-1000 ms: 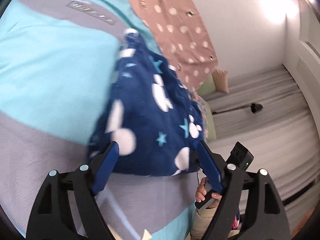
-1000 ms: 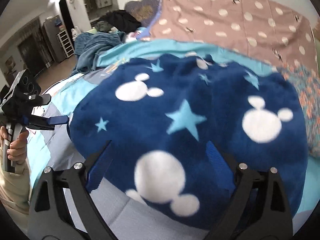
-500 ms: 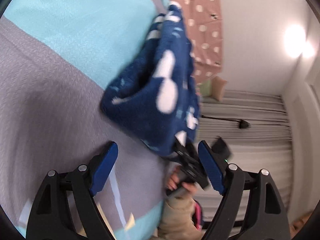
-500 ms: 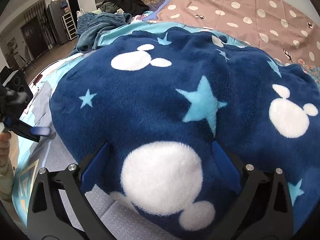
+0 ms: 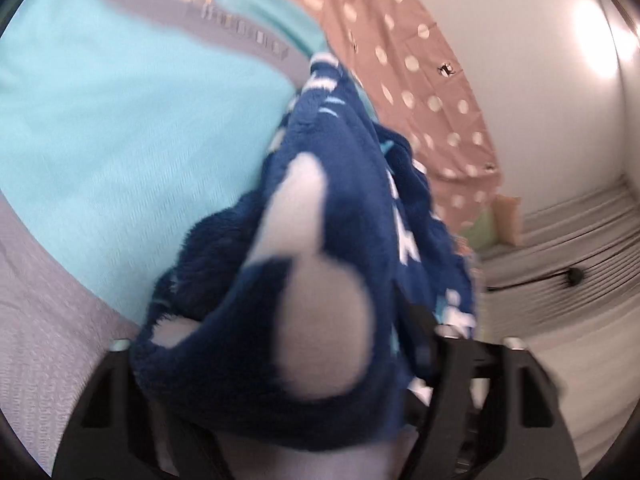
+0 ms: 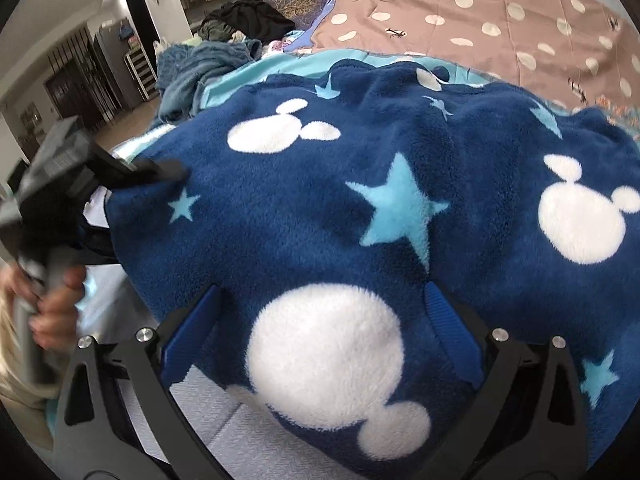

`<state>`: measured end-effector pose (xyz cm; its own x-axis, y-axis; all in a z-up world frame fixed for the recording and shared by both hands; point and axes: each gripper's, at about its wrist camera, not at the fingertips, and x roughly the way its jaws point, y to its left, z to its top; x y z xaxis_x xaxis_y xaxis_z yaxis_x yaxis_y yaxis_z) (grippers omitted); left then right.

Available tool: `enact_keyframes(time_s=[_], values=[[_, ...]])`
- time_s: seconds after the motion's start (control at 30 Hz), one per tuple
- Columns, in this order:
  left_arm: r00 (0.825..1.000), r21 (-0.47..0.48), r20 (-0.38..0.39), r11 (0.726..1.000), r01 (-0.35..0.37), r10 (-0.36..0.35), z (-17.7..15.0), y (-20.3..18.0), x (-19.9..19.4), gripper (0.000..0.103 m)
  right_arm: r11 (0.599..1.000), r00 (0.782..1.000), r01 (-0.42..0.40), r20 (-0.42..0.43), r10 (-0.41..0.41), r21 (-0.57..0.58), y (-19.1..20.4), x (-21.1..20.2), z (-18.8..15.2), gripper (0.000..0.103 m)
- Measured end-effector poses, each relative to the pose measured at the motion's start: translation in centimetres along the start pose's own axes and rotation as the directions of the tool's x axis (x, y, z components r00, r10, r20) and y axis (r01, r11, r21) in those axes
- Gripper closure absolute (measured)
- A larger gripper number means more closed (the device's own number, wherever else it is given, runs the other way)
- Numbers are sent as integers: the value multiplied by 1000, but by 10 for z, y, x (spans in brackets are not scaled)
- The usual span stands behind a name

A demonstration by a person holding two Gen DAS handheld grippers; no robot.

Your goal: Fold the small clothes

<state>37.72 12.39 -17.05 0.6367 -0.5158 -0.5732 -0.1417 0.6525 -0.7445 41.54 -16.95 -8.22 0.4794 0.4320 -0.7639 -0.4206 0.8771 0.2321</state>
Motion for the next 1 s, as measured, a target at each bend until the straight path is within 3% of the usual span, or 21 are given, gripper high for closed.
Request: enact_keyframes(time_s=[0.07, 0.13, 0.23, 0.37, 0.47, 0.57, 0.67, 0.73, 0.9, 1.0], values=[[993, 115, 96, 991, -75, 64, -8, -17, -5, 51, 999, 999, -34, -1, 34, 28, -5, -4, 1, 2], [979, 238, 167, 959, -152, 114, -16, -36, -9, 57, 993, 996, -90, -9, 91, 75, -14, -10, 4, 2], [949, 400, 277, 880, -255, 149, -28, -68, -15, 57, 952, 979, -198, 1, 204, 232, -41, -29, 13, 2], [921, 531, 365, 781, -327, 138, -43, -95, -17, 57, 897, 975, -216, 47, 215, 386, -82, -64, 48, 2], [907, 573, 395, 732, -369, 147, -50, -107, -14, 57, 906, 977, -157, -71, 199, 393, -81, -70, 99, 2], [897, 588, 413, 707, -393, 155, -52, -108, -14, 57, 956, 952, -88, -259, 163, 279, -43, -45, 155, 2], [891, 593, 424, 693, -411, 165, -54, -108, -13, 57, 991, 895, -27, -439, 84, 134, 5, -4, 188, 2], [886, 593, 429, 686, -421, 173, -57, -109, -14, 57, 997, 833, 7, -551, 36, 75, 37, 30, 203, 2], [874, 603, 451, 661, -447, 180, -64, -114, -12, 57, 980, 752, 135, -629, -196, -144, 98, 90, 221, 2], [868, 617, 467, 641, -457, 169, -70, -117, -12, 57, 947, 651, 203, -688, -322, -250, 116, 126, 210, 2]])
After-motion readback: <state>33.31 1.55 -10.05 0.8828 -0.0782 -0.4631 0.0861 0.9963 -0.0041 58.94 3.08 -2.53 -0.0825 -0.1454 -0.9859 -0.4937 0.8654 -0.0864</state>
